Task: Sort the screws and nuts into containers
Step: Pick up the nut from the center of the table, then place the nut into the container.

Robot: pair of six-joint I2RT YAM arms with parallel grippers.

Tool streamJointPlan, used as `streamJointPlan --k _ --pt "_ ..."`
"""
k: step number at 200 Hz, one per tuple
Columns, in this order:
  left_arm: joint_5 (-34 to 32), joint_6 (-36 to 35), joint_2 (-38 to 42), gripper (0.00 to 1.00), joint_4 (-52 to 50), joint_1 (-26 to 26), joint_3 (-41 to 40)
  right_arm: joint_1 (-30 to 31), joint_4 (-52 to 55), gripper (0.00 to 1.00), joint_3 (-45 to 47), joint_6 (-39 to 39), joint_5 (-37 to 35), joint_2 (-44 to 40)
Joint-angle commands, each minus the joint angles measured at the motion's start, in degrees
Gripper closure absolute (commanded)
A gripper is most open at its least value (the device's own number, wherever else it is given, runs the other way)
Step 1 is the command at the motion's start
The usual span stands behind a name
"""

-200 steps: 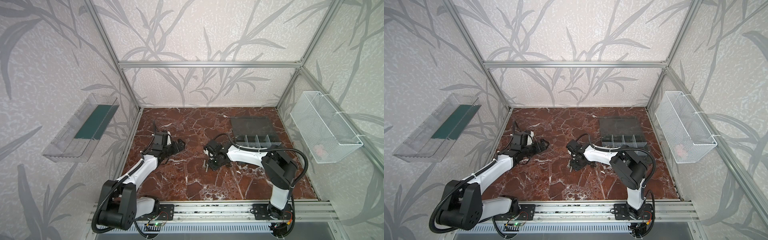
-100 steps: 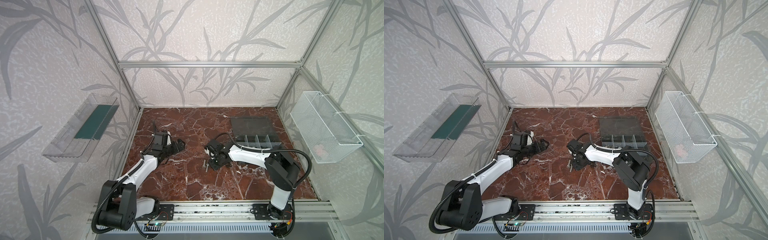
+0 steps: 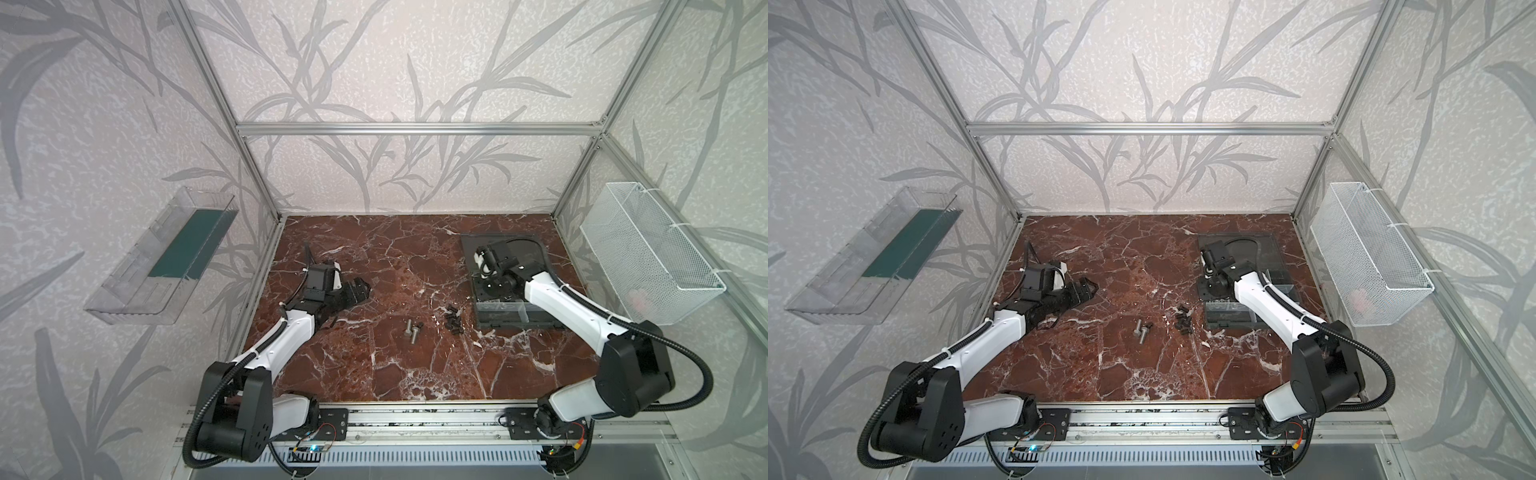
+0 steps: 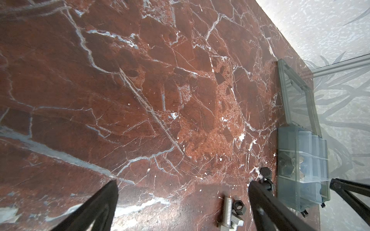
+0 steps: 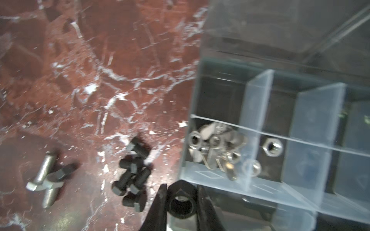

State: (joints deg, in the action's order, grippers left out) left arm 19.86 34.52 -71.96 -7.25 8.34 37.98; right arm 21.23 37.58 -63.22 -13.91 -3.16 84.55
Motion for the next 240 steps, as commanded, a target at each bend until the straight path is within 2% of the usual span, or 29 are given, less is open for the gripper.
streamJointPlan --k 1,20,71,111,151,228,240 --pt "0.4 -0.2 1.3 0.01 -0.1 -0.3 -0.6 -5.5 2.6 1.0 1.1 -1.2 -2.4 -2.3" --pt "0.4 -0.1 1.4 0.01 -0.1 -0.3 -0.5 -9.8 2.3 1.0 1.4 -1.7 -4.4 -2.7" --pt "0.4 -0.3 1.3 0.01 -0.2 -0.3 -0.4 -19.3 2.0 1.0 1.0 -3.2 -4.0 -0.6" --pt "0.4 -0.4 1.2 0.01 -0.5 -0.4 0.1 -24.3 1.2 1.0 -0.2 -2.3 -0.9 3.5" --pt "0.0 -0.6 1.4 0.01 -1.2 -0.4 0.4 -24.9 0.5 1.0 -1.2 -1.7 -0.3 7.7" --pt "-0.1 -0.7 1.0 0.01 -1.4 -0.5 0.6 -26.0 0.2 1.0 -3.3 -0.3 -0.6 10.5" --pt "-0.1 -0.7 1.2 0.01 -1.4 -0.5 0.5 -26.1 0.5 0.85 -3.6 -0.1 -0.8 10.7"
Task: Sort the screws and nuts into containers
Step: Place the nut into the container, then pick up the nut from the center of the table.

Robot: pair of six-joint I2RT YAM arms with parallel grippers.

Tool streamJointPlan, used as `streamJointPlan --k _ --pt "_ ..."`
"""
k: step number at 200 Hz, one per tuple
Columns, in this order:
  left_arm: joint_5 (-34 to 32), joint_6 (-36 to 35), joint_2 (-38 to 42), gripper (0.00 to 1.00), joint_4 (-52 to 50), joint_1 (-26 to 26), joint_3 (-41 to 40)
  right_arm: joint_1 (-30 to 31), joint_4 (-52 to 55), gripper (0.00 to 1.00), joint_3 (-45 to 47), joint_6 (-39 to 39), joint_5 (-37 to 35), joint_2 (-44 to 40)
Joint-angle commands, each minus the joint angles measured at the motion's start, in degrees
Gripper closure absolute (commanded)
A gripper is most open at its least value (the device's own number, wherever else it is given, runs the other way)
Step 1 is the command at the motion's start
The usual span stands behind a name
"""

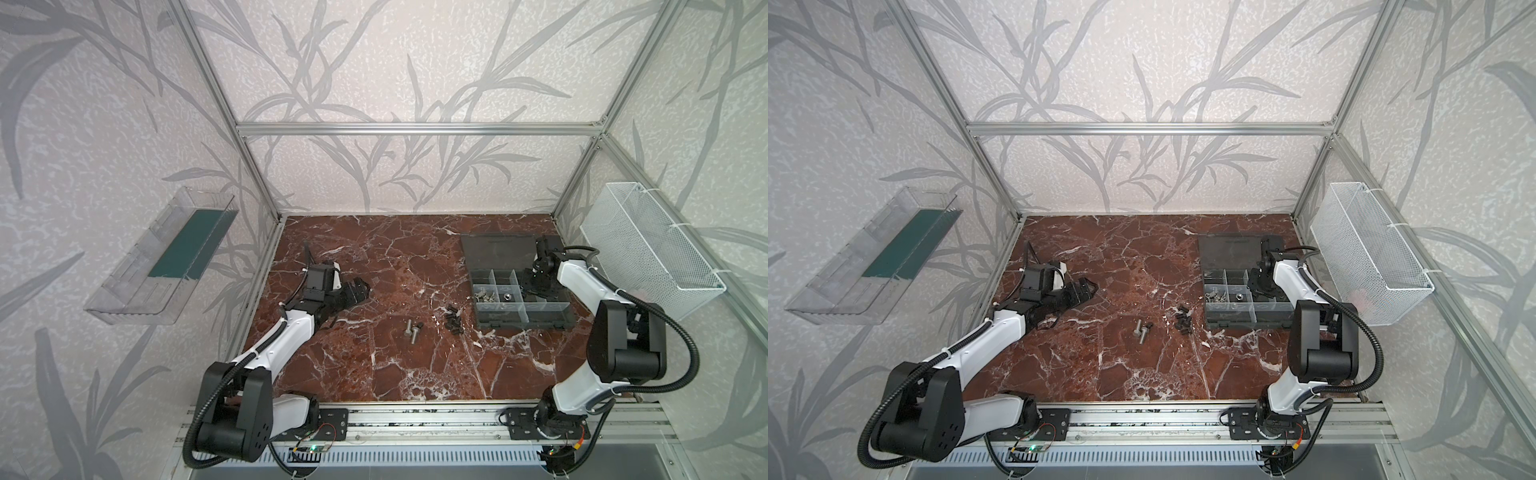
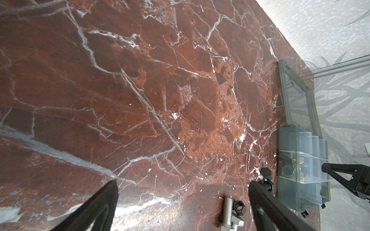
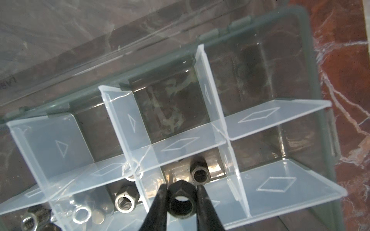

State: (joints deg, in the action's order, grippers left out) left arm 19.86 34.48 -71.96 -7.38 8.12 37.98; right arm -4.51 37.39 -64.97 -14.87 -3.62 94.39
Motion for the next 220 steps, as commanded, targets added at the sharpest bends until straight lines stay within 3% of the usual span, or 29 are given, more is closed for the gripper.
streamJointPlan --k 1,18,38,66,110,136,159,220 --pt "0.0 -0.7 1.1 0.01 -1.2 -0.3 0.5 -0.4 0.7 0.83 -1.9 0.9 -0.3 0.9" --pt "-0.1 -0.7 1.1 0.01 -1.3 -0.3 0.5 -0.4 1.5 0.66 -2.4 1.0 -1.0 0.7" --pt "0.0 -0.7 1.0 0.01 -1.2 -0.3 0.6 -0.4 1.8 0.56 -2.6 1.2 -0.7 -0.4" --pt "0.1 -0.8 1.0 0.01 -1.2 -0.3 0.5 -0.5 2.0 0.52 -2.6 2.1 2.7 -3.4" --pt "-0.1 -0.7 1.3 0.01 -1.2 -0.3 0.2 1.3 -3.3 0.48 1.3 5.7 21.1 -14.6" --pt "0.0 -0.6 1.2 0.01 -0.8 -0.4 0.0 9.3 -3.4 0.46 2.5 5.6 21.3 -20.1" --pt "0.3 -0.4 0.7 0.01 -0.7 -0.4 0.1 19.5 -1.2 0.46 1.8 3.5 15.9 -21.0" --pt "0.7 -0.2 0.9 0.01 -0.4 -0.4 -0.1 36.9 -4.3 0.46 1.5 -0.8 12.1 -14.1"
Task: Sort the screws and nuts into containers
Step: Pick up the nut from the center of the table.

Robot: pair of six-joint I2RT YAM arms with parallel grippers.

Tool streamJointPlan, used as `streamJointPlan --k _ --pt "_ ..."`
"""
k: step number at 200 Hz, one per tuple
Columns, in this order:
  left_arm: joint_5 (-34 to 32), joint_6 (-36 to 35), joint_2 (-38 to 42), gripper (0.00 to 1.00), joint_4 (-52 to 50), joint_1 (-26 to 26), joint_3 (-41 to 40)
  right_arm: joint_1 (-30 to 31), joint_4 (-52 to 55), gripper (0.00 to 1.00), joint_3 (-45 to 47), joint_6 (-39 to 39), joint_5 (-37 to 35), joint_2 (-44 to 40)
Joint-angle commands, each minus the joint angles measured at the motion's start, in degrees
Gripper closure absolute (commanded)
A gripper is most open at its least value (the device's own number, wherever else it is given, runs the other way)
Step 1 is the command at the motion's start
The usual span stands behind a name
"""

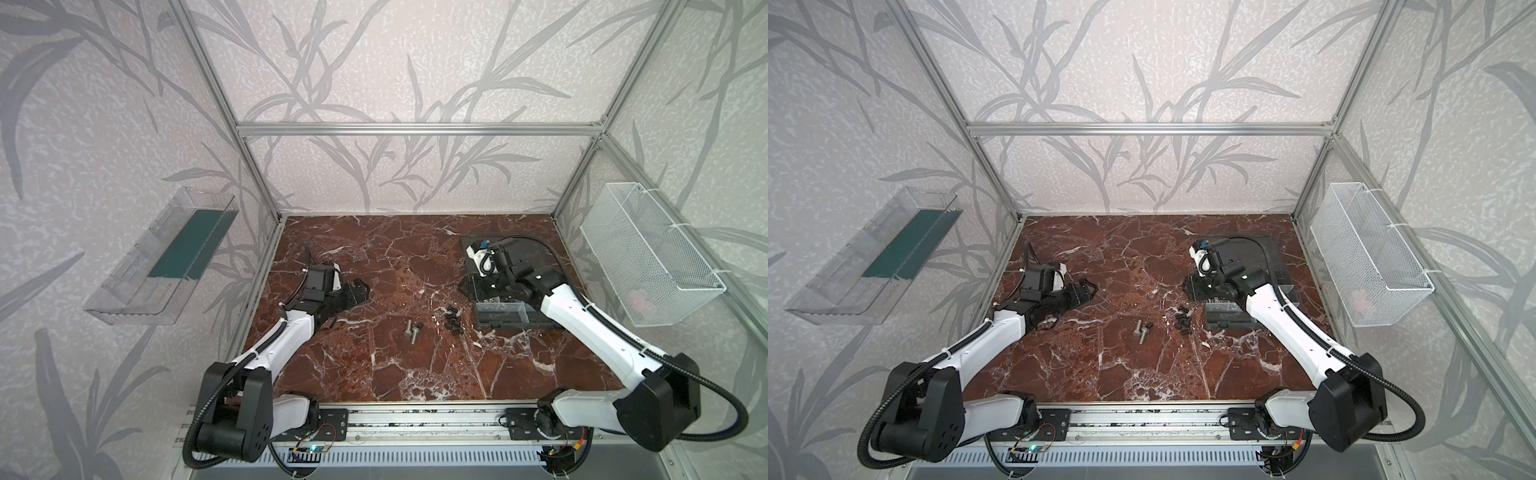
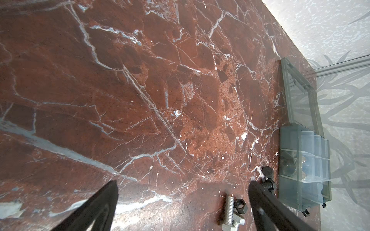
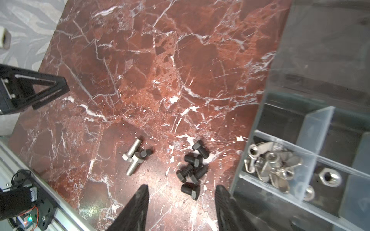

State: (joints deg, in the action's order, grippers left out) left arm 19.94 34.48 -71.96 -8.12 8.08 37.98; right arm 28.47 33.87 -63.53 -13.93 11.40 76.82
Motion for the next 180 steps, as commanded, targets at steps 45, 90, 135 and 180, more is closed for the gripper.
streamJointPlan --k 45,90,135,180 --pt "0.3 -0.3 1.6 0.01 0.1 -0.3 -0.5 9.0 -2.9 0.46 -0.9 -2.8 -1.4 12.2" --pt "0.1 -0.2 2.1 0.01 -0.1 -0.4 -0.5 13.5 -2.8 0.46 -3.6 -1.2 -2.5 21.5" --pt "0.1 -0.2 1.9 0.01 -0.1 -0.5 -0.6 15.8 -3.4 0.45 -6.4 -0.5 -2.9 27.3" --pt "-0.2 -0.5 2.4 0.01 -0.2 -0.6 -0.5 16.4 -3.9 0.45 -8.4 -0.6 -3.0 30.4"
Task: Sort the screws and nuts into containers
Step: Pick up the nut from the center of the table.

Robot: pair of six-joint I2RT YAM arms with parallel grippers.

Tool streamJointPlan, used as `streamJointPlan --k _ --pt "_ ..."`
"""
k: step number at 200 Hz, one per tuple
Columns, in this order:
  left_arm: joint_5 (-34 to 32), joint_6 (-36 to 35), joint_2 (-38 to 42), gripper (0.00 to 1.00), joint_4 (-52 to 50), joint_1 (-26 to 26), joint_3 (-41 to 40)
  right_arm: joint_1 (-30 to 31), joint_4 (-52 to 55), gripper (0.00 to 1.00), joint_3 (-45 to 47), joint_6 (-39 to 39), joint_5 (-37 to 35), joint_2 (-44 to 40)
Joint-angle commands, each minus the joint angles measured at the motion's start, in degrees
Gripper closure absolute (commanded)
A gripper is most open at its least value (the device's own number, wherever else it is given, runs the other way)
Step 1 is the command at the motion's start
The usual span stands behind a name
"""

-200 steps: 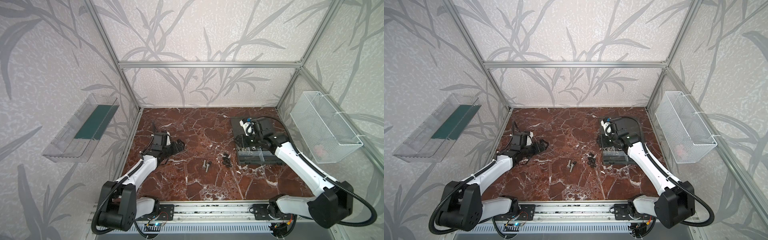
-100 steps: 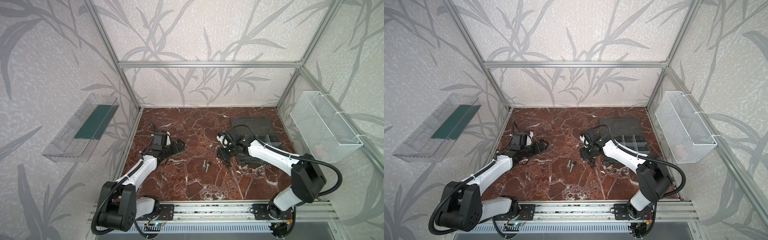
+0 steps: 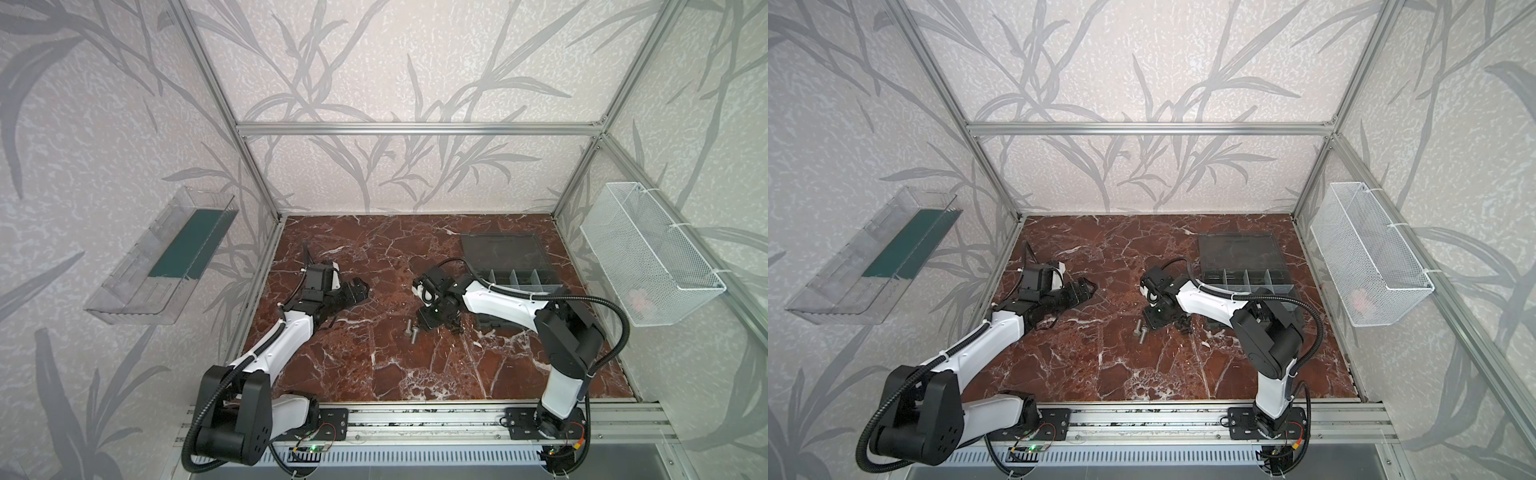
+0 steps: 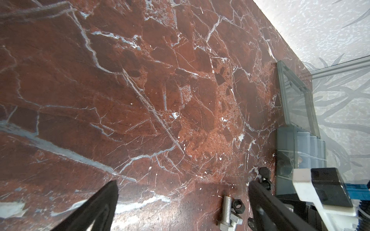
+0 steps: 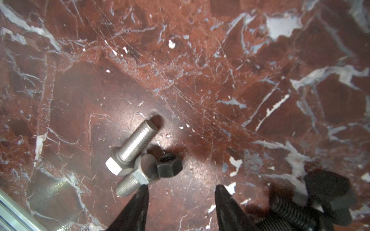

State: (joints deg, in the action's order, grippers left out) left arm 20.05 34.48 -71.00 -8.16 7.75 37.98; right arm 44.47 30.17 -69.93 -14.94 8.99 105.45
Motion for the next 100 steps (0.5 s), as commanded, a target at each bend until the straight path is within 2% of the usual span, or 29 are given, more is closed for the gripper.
streamJointPlan --k 1,54,100 --pt "-0.3 -0.5 1.3 0.01 -0.2 -0.3 -0.5 0.4 -0.2 0.45 -2.1 0.4 -0.7 1.9" --pt "0.1 -0.5 0.8 0.01 -0.2 -0.5 -0.4 0.4 0.7 0.48 -2.9 0.9 -1.6 4.5" --pt "0.4 -0.4 0.3 0.01 0.1 -0.5 -0.3 0.5 0.7 0.54 -2.3 1.5 -0.9 5.6"
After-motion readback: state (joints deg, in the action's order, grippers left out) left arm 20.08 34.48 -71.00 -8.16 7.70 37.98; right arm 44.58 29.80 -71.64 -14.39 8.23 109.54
